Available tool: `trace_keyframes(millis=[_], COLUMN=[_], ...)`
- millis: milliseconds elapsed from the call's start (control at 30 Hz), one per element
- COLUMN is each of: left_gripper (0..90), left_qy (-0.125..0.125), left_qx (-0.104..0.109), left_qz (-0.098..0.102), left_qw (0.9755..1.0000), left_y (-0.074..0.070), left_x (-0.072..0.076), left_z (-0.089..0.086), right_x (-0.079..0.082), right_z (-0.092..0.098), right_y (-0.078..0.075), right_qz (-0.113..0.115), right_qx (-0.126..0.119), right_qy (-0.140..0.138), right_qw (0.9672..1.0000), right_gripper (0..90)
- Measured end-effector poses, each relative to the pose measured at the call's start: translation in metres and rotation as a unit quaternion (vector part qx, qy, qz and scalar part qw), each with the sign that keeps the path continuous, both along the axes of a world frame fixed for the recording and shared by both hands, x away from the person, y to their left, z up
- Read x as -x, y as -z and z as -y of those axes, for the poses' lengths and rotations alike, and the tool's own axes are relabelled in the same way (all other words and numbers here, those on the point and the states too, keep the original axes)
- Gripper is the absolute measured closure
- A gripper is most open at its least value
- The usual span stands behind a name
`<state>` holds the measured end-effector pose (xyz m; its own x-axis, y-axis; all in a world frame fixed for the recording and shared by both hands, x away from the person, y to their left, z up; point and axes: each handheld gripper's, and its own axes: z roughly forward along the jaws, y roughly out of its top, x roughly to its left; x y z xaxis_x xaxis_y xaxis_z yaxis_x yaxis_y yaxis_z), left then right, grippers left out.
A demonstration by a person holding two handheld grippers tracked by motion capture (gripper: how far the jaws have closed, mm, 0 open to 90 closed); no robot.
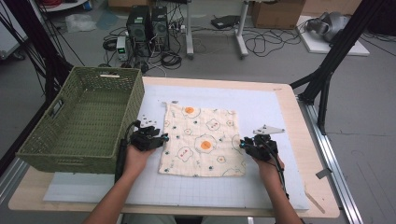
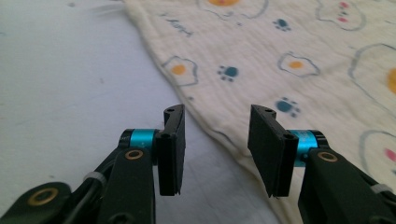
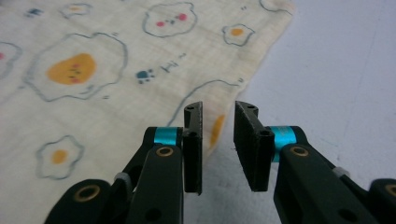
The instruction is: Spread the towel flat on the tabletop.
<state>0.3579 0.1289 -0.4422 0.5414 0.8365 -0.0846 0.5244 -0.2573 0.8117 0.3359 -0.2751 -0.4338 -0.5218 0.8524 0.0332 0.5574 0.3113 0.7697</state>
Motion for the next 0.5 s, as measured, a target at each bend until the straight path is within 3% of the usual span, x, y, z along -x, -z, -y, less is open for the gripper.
trace_keyframes(millis=[33, 100, 233, 500], left_gripper=[58.1, 60.3, 62.0, 62.6], left_qy=[0.012, 0.029, 0.041, 0.045], left_qx=[0.003, -0.001, 0.003, 0.013], left_qz=[0.01, 0.013, 0.017, 0.009], left_qw=[0.9999, 0.9995, 0.999, 0.9989], left_y=[-0.001, -0.002, 0.001, 0.007], left_x=[0.005, 0.012, 0.025, 0.044], left_z=[0.002, 0.004, 0.004, -0.005], right_x=[0.003, 0.011, 0.029, 0.041], right_z=[0.0, 0.0, -0.002, -0.002], right_y=[-0.002, -0.006, -0.003, 0.011], right_qz=[0.002, 0.0, 0.0, -0.035], right_qx=[-0.005, -0.011, -0.001, 0.015], right_qy=[-0.004, -0.015, -0.045, -0.039], right_qw=[1.0, 0.9998, 0.999, 0.9985], right_gripper=[71.6, 68.5, 60.7, 64.0])
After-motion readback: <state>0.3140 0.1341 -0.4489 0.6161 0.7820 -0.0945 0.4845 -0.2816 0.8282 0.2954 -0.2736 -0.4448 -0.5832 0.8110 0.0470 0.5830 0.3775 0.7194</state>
